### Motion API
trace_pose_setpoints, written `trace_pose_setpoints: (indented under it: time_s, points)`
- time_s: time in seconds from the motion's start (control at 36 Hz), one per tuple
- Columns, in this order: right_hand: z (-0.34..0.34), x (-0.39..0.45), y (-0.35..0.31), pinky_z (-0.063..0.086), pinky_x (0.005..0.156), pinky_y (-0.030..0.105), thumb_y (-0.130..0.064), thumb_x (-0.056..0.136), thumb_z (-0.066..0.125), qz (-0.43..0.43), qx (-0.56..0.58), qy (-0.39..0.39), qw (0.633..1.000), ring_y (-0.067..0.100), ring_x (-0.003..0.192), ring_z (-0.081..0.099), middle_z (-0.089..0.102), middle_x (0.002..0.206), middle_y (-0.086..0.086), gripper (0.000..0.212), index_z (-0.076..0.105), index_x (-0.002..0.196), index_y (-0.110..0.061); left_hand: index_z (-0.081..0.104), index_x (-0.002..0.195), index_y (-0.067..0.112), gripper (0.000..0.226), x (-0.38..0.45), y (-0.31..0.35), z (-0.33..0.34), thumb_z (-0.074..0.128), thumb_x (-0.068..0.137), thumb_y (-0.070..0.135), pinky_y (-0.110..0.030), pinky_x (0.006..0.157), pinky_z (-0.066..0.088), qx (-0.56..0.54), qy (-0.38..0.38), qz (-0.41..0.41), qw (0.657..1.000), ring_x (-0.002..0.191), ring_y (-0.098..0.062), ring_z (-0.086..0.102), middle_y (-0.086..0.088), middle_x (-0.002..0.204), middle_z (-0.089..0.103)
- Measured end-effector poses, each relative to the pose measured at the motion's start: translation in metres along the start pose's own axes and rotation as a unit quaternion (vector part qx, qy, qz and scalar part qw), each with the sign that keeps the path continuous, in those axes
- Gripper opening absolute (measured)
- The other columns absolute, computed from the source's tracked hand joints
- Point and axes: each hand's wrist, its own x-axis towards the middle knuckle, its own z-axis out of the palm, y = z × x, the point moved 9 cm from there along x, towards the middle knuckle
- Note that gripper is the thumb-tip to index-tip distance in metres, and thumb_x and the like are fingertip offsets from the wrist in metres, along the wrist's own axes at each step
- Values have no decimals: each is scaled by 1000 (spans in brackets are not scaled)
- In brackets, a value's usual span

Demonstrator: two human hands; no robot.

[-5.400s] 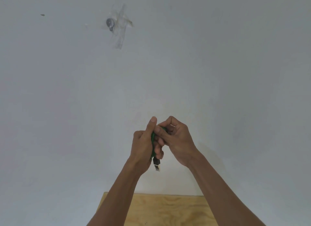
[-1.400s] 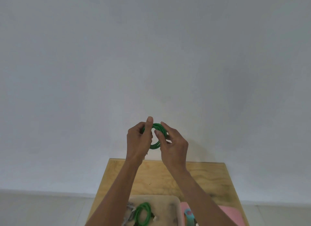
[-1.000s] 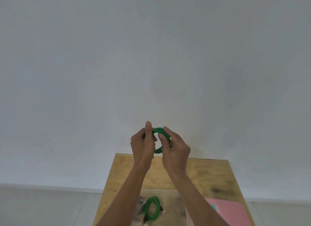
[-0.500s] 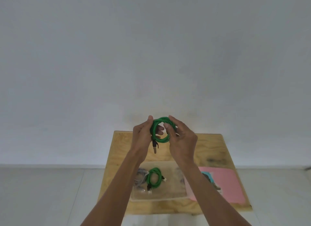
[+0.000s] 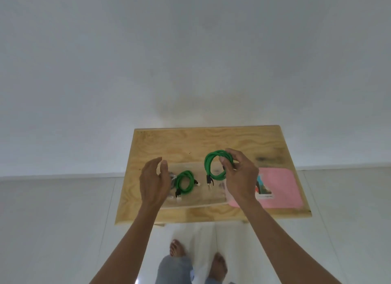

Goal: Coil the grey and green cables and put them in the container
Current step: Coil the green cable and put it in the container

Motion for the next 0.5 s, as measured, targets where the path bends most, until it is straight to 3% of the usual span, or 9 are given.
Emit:
trace_pose_setpoints:
  time_s: [0.08,0.17,0.33,0.5]
  points:
    - [9,-2,20,58,78,42,-22,87,74,2,-53,-18,998,19,81,70,75,96,-3,25,72,112,-18,56,136,3,47,-10,-23,12,44,103,34,-46,110,37,89,-30,8,996,136,-32,43,-17,144,53]
    - [27,0,40,57,79,38,-19,87,74,11,-88,-40,995,19,84,69,75,98,1,25,73,111,-16,46,145,6,61,-12,-40,27,30,101,46,-49,112,33,156,-50,25,986,145,-32,32,-16,156,38]
    - [61,2,68,45,82,24,-13,91,67,26,-160,-118,980,23,97,67,74,108,6,26,69,118,-12,27,155,9,74,-17,-59,49,12,100,56,-47,122,19,206,-79,46,974,154,-24,11,-10,166,18]
    - [85,1,92,51,90,35,-12,95,58,43,-225,-171,958,29,104,65,71,115,10,29,65,123,-12,14,159,13,75,-20,-70,62,2,99,58,-46,124,11,233,-97,45,966,154,-17,-1,-2,167,7]
